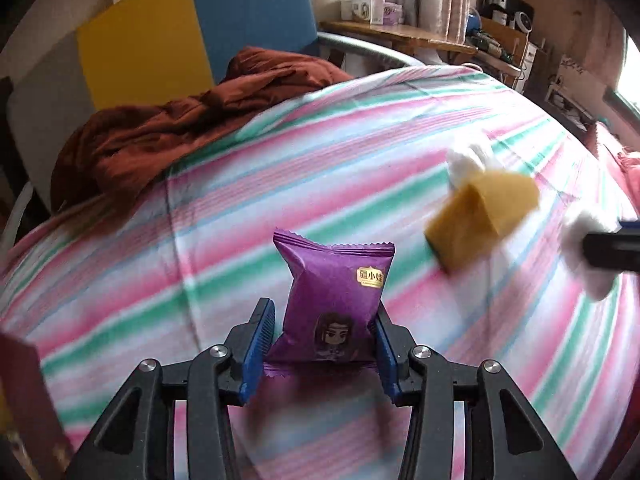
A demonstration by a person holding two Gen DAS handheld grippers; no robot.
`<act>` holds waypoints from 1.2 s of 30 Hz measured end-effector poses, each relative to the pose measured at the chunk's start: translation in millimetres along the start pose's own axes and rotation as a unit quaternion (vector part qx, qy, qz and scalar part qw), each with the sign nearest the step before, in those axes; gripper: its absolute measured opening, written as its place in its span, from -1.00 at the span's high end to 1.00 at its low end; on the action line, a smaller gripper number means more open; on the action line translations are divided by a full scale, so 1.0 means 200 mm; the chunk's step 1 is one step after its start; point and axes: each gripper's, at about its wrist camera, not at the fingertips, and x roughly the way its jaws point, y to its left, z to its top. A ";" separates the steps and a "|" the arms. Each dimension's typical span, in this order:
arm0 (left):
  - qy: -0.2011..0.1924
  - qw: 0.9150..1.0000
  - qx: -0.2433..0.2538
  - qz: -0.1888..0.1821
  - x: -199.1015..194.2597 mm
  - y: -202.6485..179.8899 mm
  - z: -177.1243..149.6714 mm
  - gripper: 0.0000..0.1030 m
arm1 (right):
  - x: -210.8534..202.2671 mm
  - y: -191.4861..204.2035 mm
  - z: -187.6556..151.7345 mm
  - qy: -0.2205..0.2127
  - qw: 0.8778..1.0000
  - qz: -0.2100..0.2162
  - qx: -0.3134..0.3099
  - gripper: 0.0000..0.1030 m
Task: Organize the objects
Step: 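Hold the purple packet in the left gripper while the right grasps a white plastic bundle, then carry the purple packet and plastic bundle to the gold tray and release both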
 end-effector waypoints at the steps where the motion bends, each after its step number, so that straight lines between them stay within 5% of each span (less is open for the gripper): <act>1: 0.004 1.000 -0.004 0.001 -0.03 -0.01 -0.04 0.08 | 0.02 -0.01 -0.01 0.008 1.000 0.016 0.014 0.19; 7: -0.004 0.999 -0.035 0.021 -0.18 -0.05 -0.27 0.08 | 0.14 -0.01 -0.02 0.032 0.998 0.039 0.040 0.19; 13: -0.044 0.996 -0.055 0.050 -0.26 -0.12 -0.43 0.07 | 0.19 0.02 -0.02 0.041 0.998 0.018 0.035 0.19; 36: -0.066 0.995 -0.068 0.033 -0.26 -0.09 -0.46 0.06 | 0.31 0.11 0.00 0.061 0.998 -0.021 -0.019 0.06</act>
